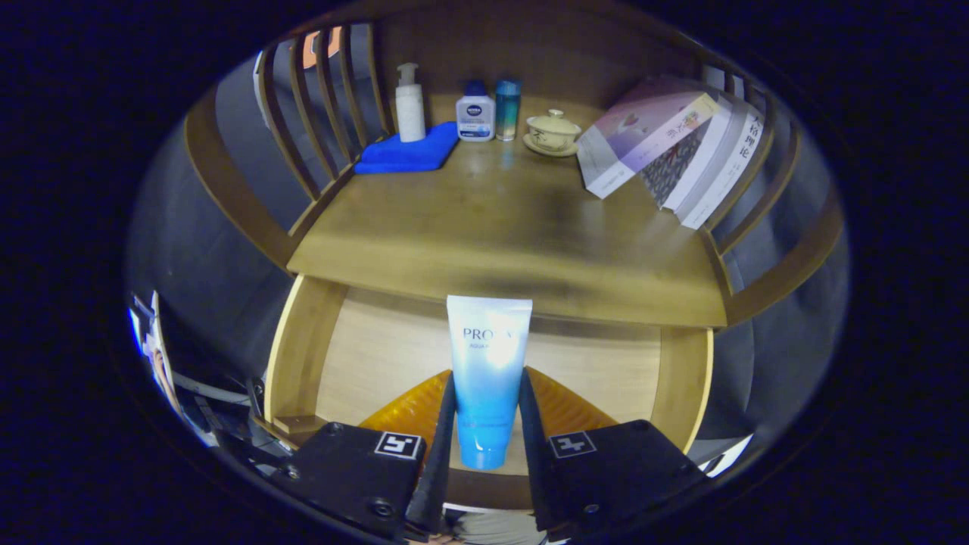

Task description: Pull open the drawer, take out the items inside it, and place them on the countertop above the cabinet.

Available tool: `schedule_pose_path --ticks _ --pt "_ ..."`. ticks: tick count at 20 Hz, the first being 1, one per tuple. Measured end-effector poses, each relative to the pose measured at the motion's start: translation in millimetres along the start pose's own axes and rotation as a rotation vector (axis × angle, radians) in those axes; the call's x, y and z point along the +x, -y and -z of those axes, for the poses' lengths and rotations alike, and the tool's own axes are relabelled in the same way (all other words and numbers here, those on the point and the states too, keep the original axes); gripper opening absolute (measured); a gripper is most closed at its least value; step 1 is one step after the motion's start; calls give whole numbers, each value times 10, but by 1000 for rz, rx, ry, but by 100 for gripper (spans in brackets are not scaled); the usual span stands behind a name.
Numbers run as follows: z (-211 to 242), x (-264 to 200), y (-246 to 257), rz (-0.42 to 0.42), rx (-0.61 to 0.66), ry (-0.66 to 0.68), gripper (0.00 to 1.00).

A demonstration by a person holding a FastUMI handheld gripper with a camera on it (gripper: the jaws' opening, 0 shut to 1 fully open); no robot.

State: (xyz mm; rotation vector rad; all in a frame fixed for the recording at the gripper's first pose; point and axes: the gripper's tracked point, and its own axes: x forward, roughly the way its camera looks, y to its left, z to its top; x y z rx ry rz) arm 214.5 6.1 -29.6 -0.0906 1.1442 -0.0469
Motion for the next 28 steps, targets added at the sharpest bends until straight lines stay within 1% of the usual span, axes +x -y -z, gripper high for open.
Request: schedule_pose_path --ticks 2,3,7,8,11,13,18,20,25,28 --pt "-155 38 -5 9 0 18 48" --pt "-270 60 23 24 9 33 48" --pt "-614 145 75 41 50 76 48" --pt "-688 135 101 52 52 85 48" --pt "-924 294 157 82 42 112 48" --pt "-935 395 160 88 56 105 48" --pt "-1197 648 264 166 36 148 48" --pt "-1253 752 279 179 25 158 48" --pt "-1366 938 306 201 28 208 48" --pt "-1338 853 288 190 34 225 54"
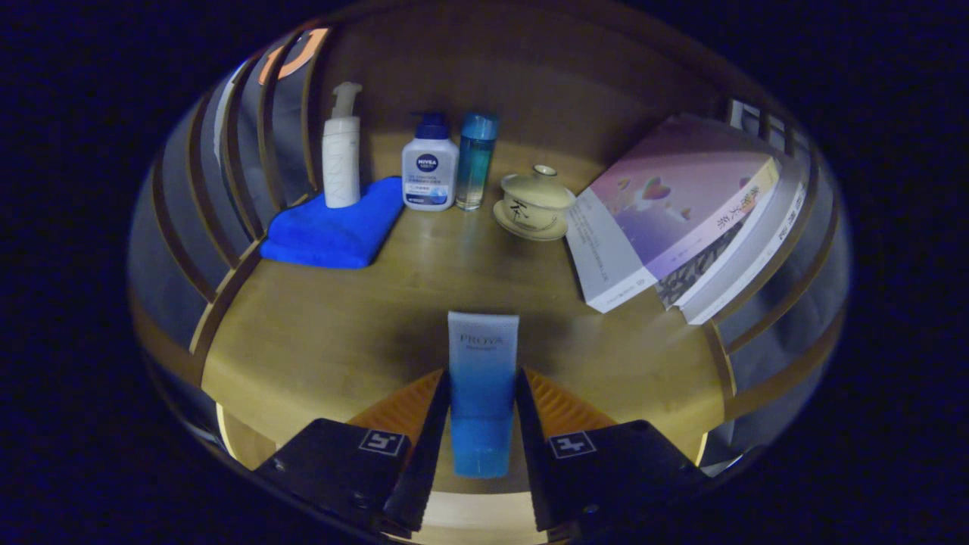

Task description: Pull open the drawer, take out the items inside it, and place them on the countertop above the cabinet.

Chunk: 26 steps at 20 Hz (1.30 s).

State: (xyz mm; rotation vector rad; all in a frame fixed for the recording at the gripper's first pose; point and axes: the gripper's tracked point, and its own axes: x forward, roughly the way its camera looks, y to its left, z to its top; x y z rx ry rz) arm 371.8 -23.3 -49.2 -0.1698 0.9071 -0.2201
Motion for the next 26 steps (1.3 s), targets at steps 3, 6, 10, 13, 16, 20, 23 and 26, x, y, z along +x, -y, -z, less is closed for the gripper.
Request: schedule_pose_path --ticks 3,6,10,13,16,20,23,26 --pt "23 -305 -109 -58 -16 42 59" --pt "176 -662 -212 -106 -81 88 64" --pt "452 -1197 -369 -175 -114 171 66" --pt "720 -1530 -458 -209 -126 226 74" --pt "983 -1821 -510 -265 -110 288 83" --pt "1237 -1999 -432 -281 -83 389 83" --pt "1471 -2166 -401 -294 -68 461 83" --pt "1729 -2262 -316 -269 -63 530 83"
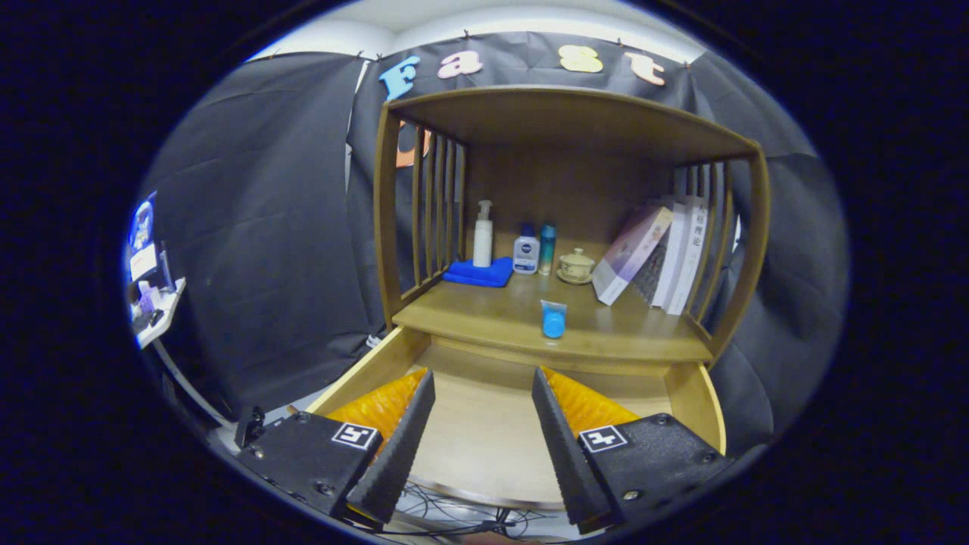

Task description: Pull open the drawer, take out the items inside it, and place them on the countertop above the cabinet.

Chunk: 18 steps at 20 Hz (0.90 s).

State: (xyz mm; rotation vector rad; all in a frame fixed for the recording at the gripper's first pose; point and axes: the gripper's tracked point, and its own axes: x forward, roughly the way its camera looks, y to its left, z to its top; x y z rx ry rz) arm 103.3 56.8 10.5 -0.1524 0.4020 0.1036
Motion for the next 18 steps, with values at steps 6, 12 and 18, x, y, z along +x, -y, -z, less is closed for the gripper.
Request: schedule_pose_path --ticks 6,12,18 --pt "394 -317 60 61 32 139 83" --pt "814 -496 148 127 60 209 100" --pt "1433 -441 136 149 63 171 100"
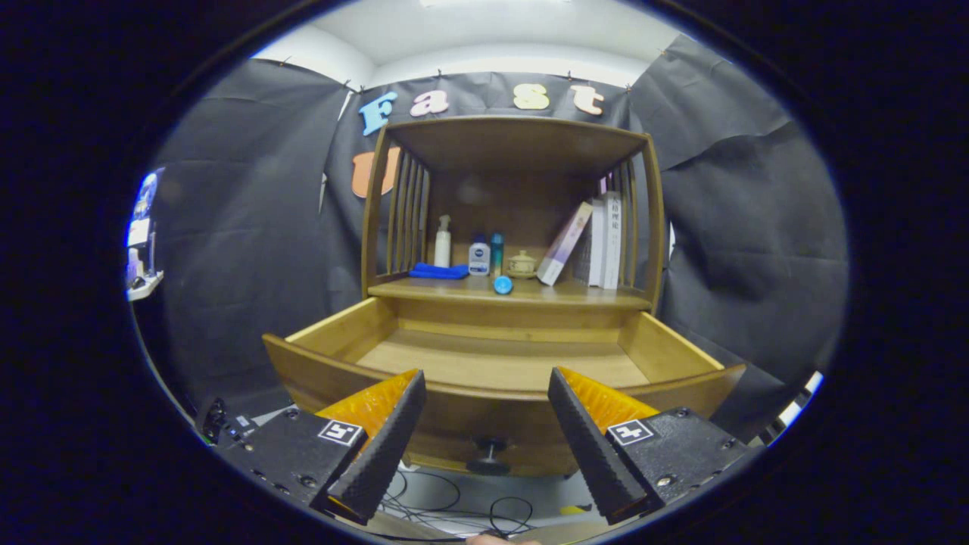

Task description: Pull open the drawer, take out the items inside it, and place them on the countertop above the cabinet.

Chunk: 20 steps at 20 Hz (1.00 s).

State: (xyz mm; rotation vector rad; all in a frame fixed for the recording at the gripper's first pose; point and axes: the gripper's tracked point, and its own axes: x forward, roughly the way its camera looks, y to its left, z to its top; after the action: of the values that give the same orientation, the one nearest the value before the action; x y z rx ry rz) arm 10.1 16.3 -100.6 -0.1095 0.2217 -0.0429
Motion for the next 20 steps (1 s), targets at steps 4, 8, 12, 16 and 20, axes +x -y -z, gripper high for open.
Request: schedule_pose_path --ticks 4,8,12,16,20 --pt "382 112 74 28 35 -39 100" --pt "639 268 146 57 71 -68 100" --pt "700 295 175 97 46 -34 100" --pt "677 320 143 130 48 -13 100" --pt "662 363 161 122 49 -9 100"
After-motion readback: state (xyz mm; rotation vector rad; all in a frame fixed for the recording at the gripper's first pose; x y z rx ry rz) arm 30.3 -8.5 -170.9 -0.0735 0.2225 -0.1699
